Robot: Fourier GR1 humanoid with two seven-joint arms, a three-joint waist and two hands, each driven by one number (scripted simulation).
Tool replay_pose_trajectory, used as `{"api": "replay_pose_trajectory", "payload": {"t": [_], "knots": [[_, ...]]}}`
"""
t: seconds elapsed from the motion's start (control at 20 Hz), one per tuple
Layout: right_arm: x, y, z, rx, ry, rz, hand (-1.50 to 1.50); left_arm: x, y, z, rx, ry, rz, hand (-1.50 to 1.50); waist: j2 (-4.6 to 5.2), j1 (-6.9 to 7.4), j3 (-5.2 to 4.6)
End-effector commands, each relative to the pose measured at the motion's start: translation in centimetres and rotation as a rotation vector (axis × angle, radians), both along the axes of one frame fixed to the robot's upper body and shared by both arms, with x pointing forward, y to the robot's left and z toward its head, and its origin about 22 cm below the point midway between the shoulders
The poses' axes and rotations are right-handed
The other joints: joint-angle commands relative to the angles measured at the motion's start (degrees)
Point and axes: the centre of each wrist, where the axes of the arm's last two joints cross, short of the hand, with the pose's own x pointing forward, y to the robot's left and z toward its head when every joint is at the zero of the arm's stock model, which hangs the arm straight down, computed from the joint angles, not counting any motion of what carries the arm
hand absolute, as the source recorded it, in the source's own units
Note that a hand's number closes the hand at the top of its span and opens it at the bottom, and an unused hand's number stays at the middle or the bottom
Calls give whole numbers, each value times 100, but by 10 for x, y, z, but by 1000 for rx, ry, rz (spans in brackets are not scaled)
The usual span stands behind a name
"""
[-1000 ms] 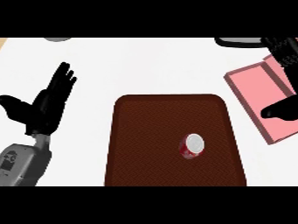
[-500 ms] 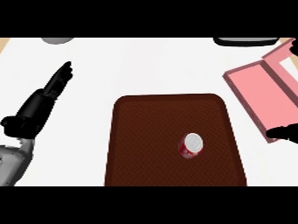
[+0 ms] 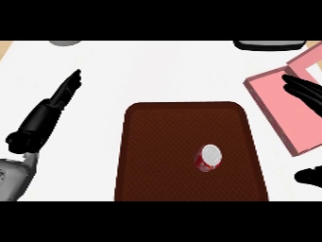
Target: Pick the can from the tray and place it in the cardboard box
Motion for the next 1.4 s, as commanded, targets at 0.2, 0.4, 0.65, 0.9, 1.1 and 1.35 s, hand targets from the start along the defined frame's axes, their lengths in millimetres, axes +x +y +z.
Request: {"api": "replay_pose_trajectory", "payload": {"t": [0.2,0.4,0.65,0.9,1.1,1.35], "knots": [[-26,59,20,-413,103,34,-150,10,4,17,22,0,-26,0,16,111,-11],[-45,95,23,-524,93,-6,-150,-1,-11,1,13,-1,-21,0,2,115,-10],[-57,131,15,-625,153,-28,-150,10,-4,12,1,-5,-9,0,8,74,-4],[-63,163,-1,-619,220,-69,-150,-3,-9,1,3,-10,-24,0,8,71,3],[-59,165,-9,-636,286,-56,-150,3,-11,5,4,-14,-10,0,14,48,6],[-67,175,-29,-676,218,-125,-150,1,-9,10,-2,-15,1,0,9,45,9]]}}
